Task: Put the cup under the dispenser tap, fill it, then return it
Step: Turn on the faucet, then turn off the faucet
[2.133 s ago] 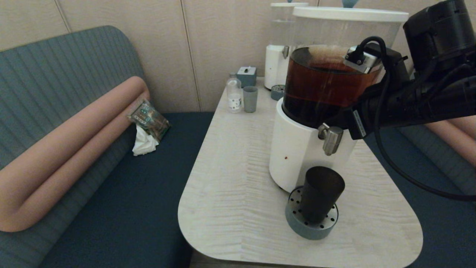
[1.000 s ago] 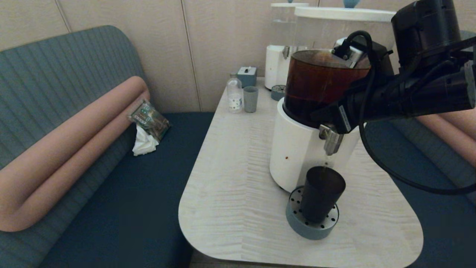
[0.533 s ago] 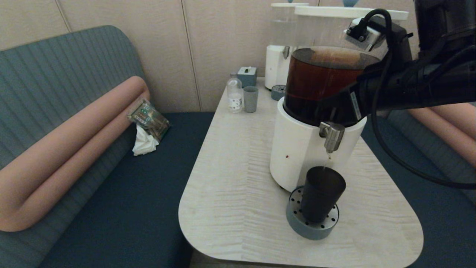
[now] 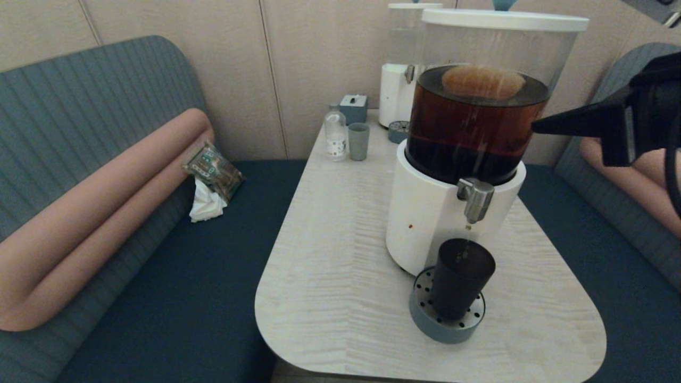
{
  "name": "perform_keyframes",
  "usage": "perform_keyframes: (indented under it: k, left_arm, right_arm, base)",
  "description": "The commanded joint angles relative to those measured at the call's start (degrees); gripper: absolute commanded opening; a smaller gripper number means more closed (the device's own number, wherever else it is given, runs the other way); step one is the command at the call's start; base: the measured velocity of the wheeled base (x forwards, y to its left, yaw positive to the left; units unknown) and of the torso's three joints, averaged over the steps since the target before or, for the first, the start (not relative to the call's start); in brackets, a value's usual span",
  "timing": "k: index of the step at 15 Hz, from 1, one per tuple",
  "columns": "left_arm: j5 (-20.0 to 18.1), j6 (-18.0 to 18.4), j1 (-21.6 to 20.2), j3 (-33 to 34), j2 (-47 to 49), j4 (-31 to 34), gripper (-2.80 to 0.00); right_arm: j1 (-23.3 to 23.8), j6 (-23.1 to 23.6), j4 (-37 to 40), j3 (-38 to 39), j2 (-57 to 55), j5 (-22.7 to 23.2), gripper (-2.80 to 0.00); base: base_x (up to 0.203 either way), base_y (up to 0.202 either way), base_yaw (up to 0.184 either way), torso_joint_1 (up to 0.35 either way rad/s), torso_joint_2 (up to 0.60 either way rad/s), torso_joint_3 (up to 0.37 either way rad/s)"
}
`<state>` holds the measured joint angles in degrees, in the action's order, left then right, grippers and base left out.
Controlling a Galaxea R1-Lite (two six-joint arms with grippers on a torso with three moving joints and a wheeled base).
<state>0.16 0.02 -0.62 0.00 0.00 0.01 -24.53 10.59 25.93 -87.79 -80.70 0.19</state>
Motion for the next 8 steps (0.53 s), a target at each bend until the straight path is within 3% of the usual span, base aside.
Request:
perform_keyframes:
  k: [1,5,8]
  left_arm:
    - [0.02,-0.02,0.00,0.00,0.09,-0.01,-2.80]
    - [0.02,-0.02,-0.08,0.00,0.09,-0.01,-2.80]
    - [0.02,-0.02,-0.08,0.00,0.09,-0.01,-2.80]
  right_arm:
    - [0.10,0.03,0.83,2.23,6.83,-1.68,-2.80]
    - [0.37,-1.65,1.38,6.99,13.74,-10.23,-2.80]
    - [0.66,-3.56,2.65,8.65,16.89,-19.12,-2.80]
  base:
    - [0.000,0.000,0.000,0.000,0.00,0.000]
    - [0.000,0.000,0.000,0.000,0.00,0.000]
    - [0.000,0.000,0.000,0.000,0.00,0.000]
